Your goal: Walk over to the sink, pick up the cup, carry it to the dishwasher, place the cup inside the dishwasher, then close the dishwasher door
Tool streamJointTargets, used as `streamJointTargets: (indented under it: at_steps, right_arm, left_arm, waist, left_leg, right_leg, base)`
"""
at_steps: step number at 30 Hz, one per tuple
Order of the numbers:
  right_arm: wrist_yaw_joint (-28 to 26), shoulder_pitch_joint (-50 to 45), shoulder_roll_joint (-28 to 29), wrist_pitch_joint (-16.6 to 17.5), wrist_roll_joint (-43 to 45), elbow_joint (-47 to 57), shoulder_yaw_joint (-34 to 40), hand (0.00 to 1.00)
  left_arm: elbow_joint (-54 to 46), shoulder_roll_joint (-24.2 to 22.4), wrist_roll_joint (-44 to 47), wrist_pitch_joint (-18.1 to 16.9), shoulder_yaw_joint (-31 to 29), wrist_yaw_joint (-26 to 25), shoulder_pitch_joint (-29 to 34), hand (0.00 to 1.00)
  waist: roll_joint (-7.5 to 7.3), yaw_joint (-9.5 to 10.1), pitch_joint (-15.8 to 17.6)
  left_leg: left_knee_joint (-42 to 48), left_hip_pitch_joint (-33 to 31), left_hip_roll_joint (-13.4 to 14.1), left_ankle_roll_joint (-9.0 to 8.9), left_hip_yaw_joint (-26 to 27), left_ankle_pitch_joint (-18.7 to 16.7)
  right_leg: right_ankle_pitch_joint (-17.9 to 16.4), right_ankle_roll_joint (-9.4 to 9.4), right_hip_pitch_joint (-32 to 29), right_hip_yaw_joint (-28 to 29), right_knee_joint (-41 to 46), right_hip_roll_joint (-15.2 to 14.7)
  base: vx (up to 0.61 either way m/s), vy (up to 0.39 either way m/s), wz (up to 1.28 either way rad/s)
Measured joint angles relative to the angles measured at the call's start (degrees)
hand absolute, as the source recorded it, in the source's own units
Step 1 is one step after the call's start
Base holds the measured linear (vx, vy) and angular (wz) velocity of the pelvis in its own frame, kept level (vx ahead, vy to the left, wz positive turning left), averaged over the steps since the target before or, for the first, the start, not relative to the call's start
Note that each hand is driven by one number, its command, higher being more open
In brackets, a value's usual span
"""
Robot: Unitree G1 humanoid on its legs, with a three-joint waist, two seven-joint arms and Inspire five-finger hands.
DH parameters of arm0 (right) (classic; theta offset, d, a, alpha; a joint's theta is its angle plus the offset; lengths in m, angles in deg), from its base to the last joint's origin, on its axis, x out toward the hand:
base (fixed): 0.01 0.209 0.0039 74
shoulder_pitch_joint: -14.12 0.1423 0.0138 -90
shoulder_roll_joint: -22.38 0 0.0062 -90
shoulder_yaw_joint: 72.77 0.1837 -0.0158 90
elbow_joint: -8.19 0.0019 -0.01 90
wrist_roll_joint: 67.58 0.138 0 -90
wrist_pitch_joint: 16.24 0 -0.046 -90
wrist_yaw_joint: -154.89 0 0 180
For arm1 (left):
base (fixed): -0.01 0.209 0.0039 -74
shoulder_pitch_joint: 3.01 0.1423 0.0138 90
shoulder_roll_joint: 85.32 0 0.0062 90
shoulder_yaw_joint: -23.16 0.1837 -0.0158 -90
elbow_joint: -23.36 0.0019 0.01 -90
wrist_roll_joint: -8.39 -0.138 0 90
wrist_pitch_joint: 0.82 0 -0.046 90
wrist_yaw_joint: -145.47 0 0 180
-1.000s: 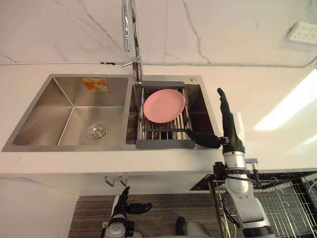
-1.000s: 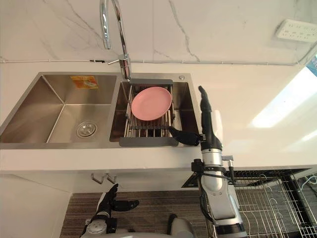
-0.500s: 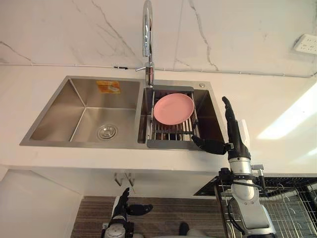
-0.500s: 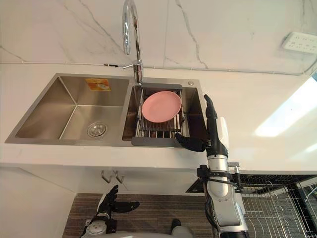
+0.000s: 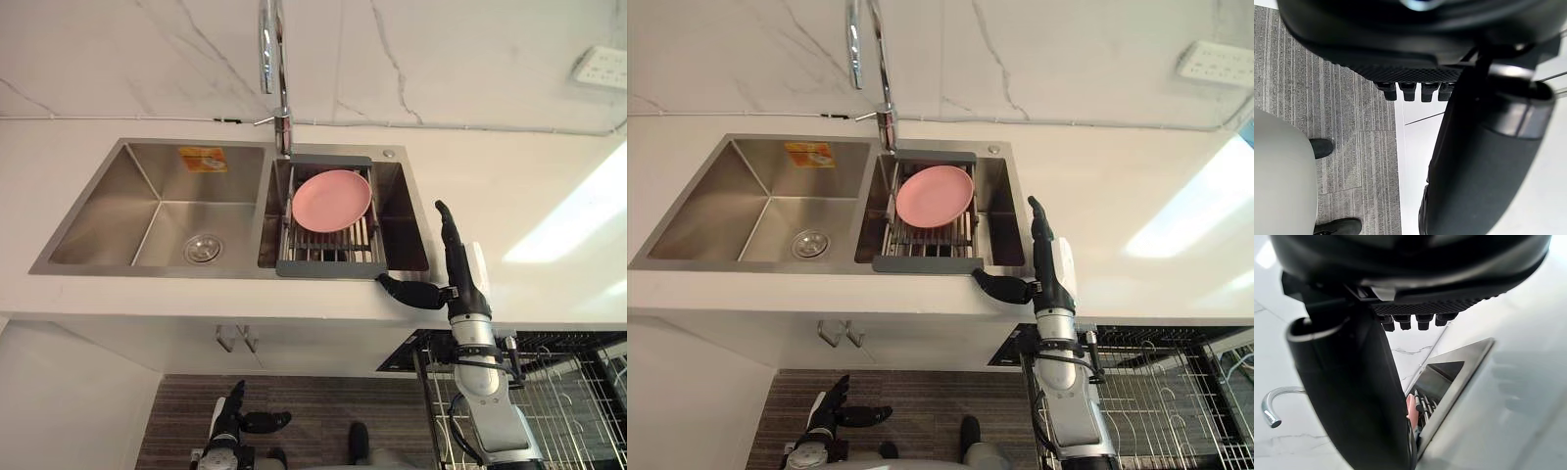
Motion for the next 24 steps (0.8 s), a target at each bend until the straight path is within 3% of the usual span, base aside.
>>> streamJointTargets:
  at_steps: [7, 13, 24]
  right_arm:
    - [0.1, -1.2, 2.3, -0.7, 0.2, 0.0, 0.3, 1.0]
    - [0.0, -1.0, 2.1, -0.6, 0.2, 3.3, 0.3, 1.0]
    - [-1.5, 3.7, -5.1, -0.6, 0.2, 4.3, -3.2, 1.0]
  left_arm:
    - [0.7, -0.5, -0.1, 0.3, -2.4, 1.1, 0.1, 1.0]
    - [1.1, -1.1, -0.2, 0.4, -4.5, 1.2, 0.1, 1.0]
    - [1.6, -1.0, -0.3, 0.3, -4.5, 2.4, 0.1, 1.0]
  waist:
    - [0.03, -0.42, 0.0]
    - [-0.08, -0.17, 0.0]
    - [-0.19, -0.15, -0.1]
  left_leg:
    - [-0.5, 0.4, 0.7, 0.09, 0.8, 0.1]
    - [-0.8, 1.1, 0.8, 0.04, 0.2, 0.1]
    - [-1.0, 0.5, 0.9, 0.06, 0.0, 0.3]
  right_leg:
    - [-0.3, -0.06, -1.0, 1.7, 1.9, 0.9]
    - [-3.1, 0.1, -1.8, 2.3, 5.9, 0.9]
    - [-3.8, -0.02, -3.0, 2.4, 7.2, 0.9]
  base:
    - [-0.01, -0.005, -0.06]
    - [-0.03, -0.012, 0.07]
    - [-0.01, -0.004, 0.01]
